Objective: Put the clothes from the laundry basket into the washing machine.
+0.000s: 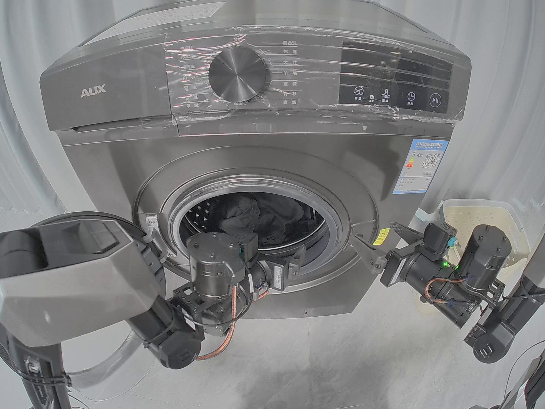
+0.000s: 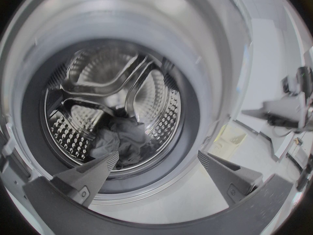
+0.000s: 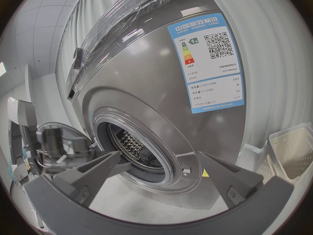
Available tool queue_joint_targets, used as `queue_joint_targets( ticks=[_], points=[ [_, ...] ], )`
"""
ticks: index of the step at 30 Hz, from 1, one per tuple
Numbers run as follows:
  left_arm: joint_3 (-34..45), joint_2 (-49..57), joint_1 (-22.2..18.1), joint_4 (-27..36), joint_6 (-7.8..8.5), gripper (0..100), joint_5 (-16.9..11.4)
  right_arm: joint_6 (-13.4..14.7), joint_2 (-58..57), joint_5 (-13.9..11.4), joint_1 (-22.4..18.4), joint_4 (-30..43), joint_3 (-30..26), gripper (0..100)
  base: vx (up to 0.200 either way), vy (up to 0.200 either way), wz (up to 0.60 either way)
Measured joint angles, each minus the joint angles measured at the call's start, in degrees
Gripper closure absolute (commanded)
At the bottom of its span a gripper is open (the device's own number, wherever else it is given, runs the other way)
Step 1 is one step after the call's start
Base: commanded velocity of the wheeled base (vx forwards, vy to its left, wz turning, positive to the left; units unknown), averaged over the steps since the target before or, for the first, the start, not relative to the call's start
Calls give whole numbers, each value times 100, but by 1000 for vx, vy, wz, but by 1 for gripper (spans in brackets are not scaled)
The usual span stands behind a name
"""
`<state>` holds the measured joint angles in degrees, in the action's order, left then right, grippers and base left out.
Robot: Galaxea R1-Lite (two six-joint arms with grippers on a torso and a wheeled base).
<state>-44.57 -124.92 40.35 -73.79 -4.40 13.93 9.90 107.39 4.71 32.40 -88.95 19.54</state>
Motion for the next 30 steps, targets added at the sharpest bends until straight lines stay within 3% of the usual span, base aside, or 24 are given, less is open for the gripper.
queue_joint_targets(
  ticks=[5,13,17,24,30],
  points=[
    [681,653,206,-433,-197,0,-4,-2,-24,46,32,-2,-72,0,0,0,0],
    [1880,1820,757,-611,-575,0,2,0,-341,76,69,-2,-362,0,0,0,0],
    [2299,2200,863,-681,-633,0,13,0,-563,82,48,0,-657,0,0,0,0],
    [2953,2949,901,-1020,-613,0,179,-9,-1397,82,-118,-2,-1423,0,0,0,0],
    [3322,3405,829,-1087,-375,0,401,-29,-2094,82,-377,30,-1794,0,-133,0,0]
  ],
)
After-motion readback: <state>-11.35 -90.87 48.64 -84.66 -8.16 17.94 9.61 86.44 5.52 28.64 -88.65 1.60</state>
